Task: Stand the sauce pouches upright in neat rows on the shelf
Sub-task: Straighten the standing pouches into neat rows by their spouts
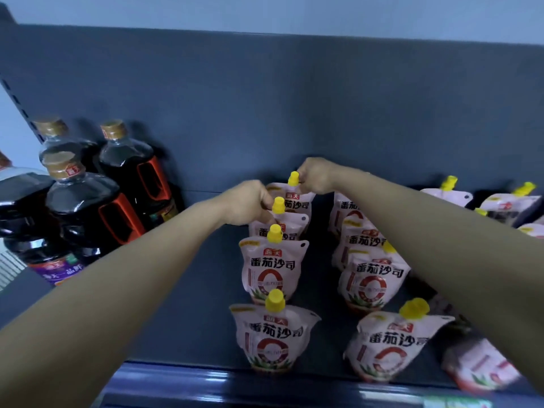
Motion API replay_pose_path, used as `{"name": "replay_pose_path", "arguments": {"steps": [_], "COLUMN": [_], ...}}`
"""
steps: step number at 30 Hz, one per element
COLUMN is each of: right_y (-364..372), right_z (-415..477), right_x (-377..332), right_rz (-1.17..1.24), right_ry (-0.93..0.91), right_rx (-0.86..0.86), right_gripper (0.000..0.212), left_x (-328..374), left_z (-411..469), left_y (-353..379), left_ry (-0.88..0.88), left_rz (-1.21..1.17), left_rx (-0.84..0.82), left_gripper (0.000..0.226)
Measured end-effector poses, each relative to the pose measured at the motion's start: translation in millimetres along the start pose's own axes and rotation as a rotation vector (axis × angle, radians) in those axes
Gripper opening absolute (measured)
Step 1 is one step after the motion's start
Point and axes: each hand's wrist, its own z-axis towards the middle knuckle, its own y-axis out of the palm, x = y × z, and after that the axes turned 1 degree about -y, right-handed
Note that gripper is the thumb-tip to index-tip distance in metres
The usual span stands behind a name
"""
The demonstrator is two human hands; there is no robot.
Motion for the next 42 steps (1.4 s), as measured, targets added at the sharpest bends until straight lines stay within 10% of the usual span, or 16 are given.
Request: {"name": "replay_pose_path", "arguments": {"steps": [42], "right_y": [-25.6], "right_z": [-50.4], "right_x": [2.1], "right_rz": [0.247], "right_ry": [0.029], "right_rx": [0.181], "right_gripper": [0.028], "left_x": [-8.6], "left_z": [-13.0], "left_y": [11.4], "left_ry": [-0.098], "left_rz": [-0.040], "left_rx": [0.074], "left_gripper": [0.009]}}
